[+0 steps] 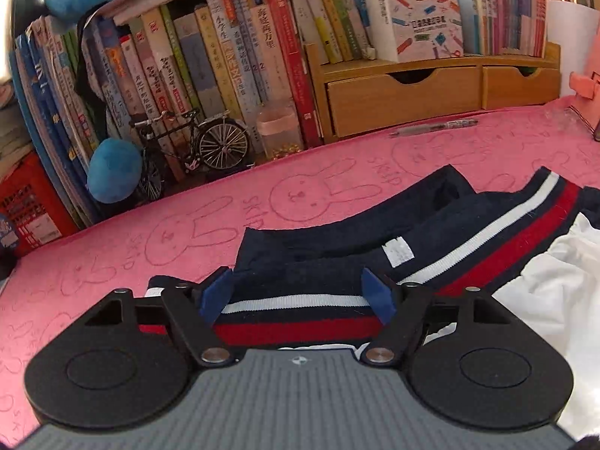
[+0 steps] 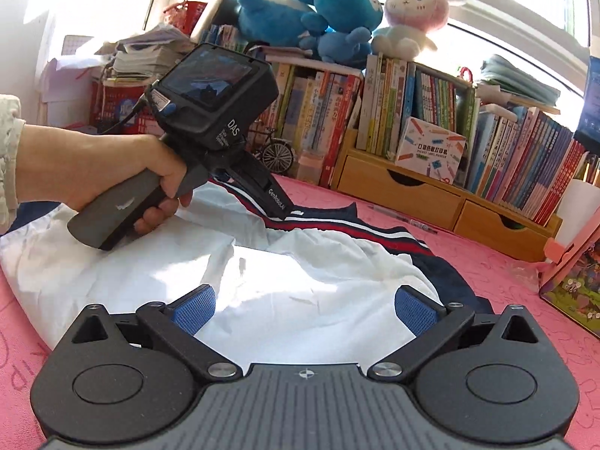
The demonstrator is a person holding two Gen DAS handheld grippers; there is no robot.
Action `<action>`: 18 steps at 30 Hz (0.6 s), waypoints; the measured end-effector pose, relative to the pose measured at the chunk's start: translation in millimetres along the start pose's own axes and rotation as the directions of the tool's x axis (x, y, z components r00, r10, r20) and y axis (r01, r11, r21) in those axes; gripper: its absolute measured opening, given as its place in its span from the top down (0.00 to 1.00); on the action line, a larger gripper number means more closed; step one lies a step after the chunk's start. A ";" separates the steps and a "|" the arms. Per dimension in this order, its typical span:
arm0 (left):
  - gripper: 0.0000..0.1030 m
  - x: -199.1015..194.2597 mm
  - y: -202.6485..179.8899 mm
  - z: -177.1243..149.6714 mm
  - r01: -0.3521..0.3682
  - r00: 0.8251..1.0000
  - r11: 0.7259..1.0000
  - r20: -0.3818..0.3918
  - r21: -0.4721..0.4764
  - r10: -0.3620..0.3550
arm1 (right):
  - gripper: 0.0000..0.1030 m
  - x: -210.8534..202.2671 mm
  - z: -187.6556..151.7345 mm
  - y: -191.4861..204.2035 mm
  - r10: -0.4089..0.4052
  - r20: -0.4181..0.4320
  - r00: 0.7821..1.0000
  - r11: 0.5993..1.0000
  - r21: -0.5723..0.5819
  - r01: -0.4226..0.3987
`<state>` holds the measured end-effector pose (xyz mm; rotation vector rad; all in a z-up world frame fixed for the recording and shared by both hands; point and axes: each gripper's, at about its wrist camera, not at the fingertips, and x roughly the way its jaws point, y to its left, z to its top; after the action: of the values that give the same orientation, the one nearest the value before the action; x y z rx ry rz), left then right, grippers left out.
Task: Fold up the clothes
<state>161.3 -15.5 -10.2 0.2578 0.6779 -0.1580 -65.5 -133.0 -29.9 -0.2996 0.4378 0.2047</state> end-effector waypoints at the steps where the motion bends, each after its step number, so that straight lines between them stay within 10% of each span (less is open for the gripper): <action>1: 0.25 3.0 4.6 -0.1 -0.008 1.000 1.000 -0.005 -0.019 0.008 | 0.00 3.0 0.0 4.2 -0.011 -0.015 1.000 1.000 -0.009 0.011; 8: 0.31 -9.2 19.2 4.5 0.064 0.997 0.997 0.032 -0.039 -0.063 | 0.00 12.1 -2.6 5.2 -0.022 -0.059 0.998 0.998 0.062 0.026; 12: 0.19 -50.7 14.8 -6.2 0.352 0.931 0.928 0.055 0.119 -0.361 | 0.00 17.6 -6.7 -13.6 -0.029 -0.105 0.994 0.982 0.185 0.048; 14: 0.17 -57.2 -2.0 -12.7 0.376 0.922 0.894 -0.002 0.244 -0.387 | 0.00 17.2 -8.8 -21.6 -0.045 -0.108 0.993 0.970 0.235 0.069; 18: 0.12 -38.3 -28.8 -16.3 0.217 0.972 0.908 0.009 0.358 -0.236 | 0.00 13.7 -11.2 -31.4 -0.078 -0.098 0.992 0.950 0.294 0.103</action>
<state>115.6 -36.1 -3.2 0.5205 0.6232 -0.5123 -49.6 -164.3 -38.1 -0.0309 0.5310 0.0339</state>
